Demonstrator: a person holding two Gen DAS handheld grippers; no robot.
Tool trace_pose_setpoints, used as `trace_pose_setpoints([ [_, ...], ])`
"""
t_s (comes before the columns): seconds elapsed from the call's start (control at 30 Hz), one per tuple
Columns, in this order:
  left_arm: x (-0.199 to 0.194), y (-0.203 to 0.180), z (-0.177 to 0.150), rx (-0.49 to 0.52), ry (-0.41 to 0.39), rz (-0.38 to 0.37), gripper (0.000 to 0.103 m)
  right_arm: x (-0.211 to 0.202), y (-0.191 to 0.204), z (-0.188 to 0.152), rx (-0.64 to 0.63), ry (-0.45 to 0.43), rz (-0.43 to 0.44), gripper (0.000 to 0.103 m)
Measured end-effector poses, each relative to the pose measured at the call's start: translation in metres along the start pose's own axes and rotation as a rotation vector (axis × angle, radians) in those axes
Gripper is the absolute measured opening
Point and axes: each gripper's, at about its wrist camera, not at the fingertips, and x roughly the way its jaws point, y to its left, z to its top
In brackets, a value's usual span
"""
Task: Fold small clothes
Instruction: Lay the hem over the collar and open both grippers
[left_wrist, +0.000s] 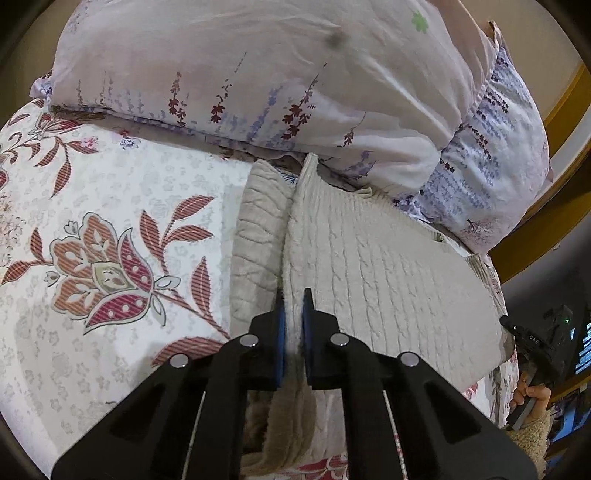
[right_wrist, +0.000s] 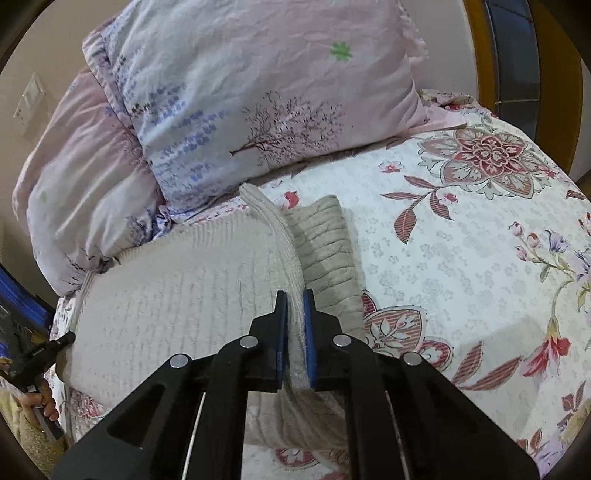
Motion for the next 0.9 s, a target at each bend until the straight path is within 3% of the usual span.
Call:
trace_pose_setpoints([
  [0.3, -0.016, 0.009, -0.006, -0.005, 0.020, -0.030, 0.007, -0.016, -0.008, -0.017, 0.046, 0.002, -0.001, 0.009],
  [0.47, -0.005, 0.012, -0.008, -0.021, 0.041, -0.022, 0.009, -0.002, -0.016, -0.024, 0.072, 0.043, -0.024, 0.009],
  [0.5, -0.005, 0.012, -0.008, -0.021, 0.047, -0.019, 0.011, -0.003, -0.014, -0.022, 0.070, 0.040, -0.028, 0.010],
  [0.57, -0.007, 0.010, -0.007, -0.016, 0.041, -0.022, 0.015, -0.008, -0.009, -0.017, 0.059, 0.019, -0.037, 0.021],
  [0.63, -0.011, 0.008, -0.005, -0.016, 0.022, -0.015, 0.025, -0.012, -0.004, -0.011, 0.040, -0.011, -0.058, 0.025],
  [0.77, -0.025, -0.005, -0.002, 0.026, -0.071, 0.026, 0.038, -0.013, 0.014, -0.001, -0.026, -0.046, -0.036, 0.025],
  [0.9, -0.027, -0.030, -0.005, 0.123, -0.106, 0.002, 0.049, 0.001, 0.039, 0.002, -0.114, -0.021, -0.015, 0.025],
])
